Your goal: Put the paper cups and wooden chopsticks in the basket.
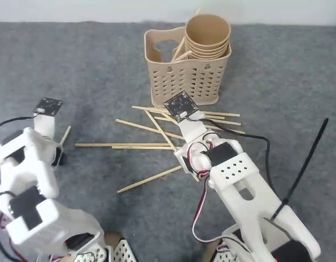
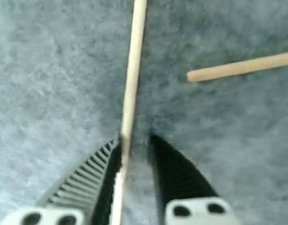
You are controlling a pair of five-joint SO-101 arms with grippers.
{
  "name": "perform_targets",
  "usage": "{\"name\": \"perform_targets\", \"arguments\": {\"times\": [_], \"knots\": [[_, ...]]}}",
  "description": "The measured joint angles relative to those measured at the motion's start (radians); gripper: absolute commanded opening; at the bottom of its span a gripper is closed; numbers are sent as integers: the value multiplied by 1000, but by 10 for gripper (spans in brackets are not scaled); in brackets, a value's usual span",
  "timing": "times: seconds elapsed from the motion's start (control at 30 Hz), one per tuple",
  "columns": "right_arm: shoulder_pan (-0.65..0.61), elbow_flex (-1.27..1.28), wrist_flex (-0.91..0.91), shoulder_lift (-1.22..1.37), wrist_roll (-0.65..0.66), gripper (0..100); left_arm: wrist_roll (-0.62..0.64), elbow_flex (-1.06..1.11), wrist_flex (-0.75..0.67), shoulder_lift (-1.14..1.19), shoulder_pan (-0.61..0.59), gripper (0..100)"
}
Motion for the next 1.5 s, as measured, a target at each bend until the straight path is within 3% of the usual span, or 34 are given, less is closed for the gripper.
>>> {"name": "perform_targets", "arguments": {"times": [0.2,0.5,0.73,0.97,1.3,1.5], "knots": [[0,0,-2,0,0,105,-71,-34,94,21,-2,11],[0,0,-2,0,0,105,-98,-170,431,48,-9,11],[2,0,-2,11,0,109,-97,-273,586,48,26,11],[3,-8,-2,55,40,173,64,-359,617,32,146,11],[3,-224,37,400,104,177,370,-362,580,-342,359,11],[2,-301,31,505,106,177,474,-362,551,-396,397,11]]}}
